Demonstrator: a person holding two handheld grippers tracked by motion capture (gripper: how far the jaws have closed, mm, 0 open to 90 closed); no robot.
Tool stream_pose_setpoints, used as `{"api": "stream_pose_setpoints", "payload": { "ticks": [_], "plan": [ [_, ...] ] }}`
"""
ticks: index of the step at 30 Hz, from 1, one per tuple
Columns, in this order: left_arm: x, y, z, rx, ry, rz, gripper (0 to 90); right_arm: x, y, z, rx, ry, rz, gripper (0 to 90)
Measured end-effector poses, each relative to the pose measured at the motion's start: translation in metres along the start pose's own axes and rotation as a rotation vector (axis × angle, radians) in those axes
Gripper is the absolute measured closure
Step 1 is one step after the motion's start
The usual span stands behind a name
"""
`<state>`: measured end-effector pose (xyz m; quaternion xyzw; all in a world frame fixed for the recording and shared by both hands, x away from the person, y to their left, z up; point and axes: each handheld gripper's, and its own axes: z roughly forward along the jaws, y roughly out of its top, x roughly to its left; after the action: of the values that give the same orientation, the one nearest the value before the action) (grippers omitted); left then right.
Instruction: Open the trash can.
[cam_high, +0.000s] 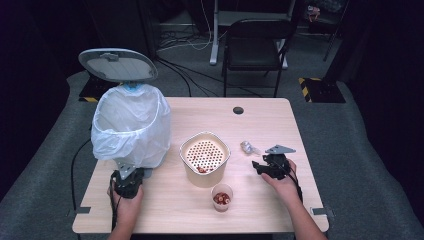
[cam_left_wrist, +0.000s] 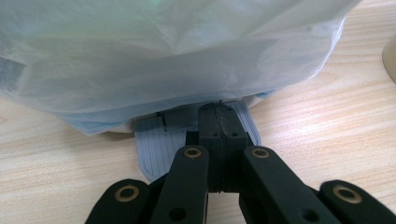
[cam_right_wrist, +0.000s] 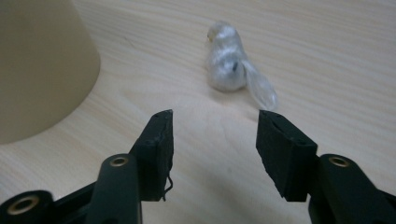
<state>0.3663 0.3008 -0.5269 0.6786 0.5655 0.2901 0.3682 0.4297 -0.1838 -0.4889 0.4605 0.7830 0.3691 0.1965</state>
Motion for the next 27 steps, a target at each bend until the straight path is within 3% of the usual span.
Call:
{"api": "stream_pose_setpoints", "payload": {
  "ticks": [5, 8, 9, 10, 15, 21, 24, 27],
  "plan": [
    [-0.003, 0.000, 0.000, -0.007, 0.013, 0.003, 90.0, -0.006, 0.026, 0.018, 0.010, 0.007, -0.001, 49.4],
    [-0.002, 0.000, 0.000, -0.004, 0.013, 0.004, 90.0, -0.006, 0.034, 0.021, -0.004, 0.008, -0.007, 49.4],
    [-0.002, 0.000, 0.000, -0.005, 0.012, 0.002, 90.0, -0.007, 0.041, 0.024, -0.019, -0.015, -0.024, 47.6],
    [-0.002, 0.000, 0.000, -0.005, 0.012, 0.002, 90.0, -0.007, 0.044, 0.025, -0.022, -0.010, -0.006, 46.8],
    [-0.003, 0.000, 0.000, -0.007, 0.021, 0.012, 90.0, -0.012, 0.054, 0.037, -0.024, -0.008, 0.015, 41.1],
    [-0.002, 0.000, 0.000, 0.001, 0.017, 0.019, 90.0, -0.013, 0.057, 0.056, 0.016, -0.030, -0.021, 39.8],
    [-0.003, 0.000, 0.000, -0.006, 0.019, 0.013, 90.0, -0.010, 0.058, 0.061, 0.032, -0.033, -0.011, 42.5],
    [-0.002, 0.000, 0.000, 0.004, 0.015, 0.019, 90.0, -0.010, 0.057, 0.067, 0.063, -0.050, -0.038, 53.8]
  ]
}}
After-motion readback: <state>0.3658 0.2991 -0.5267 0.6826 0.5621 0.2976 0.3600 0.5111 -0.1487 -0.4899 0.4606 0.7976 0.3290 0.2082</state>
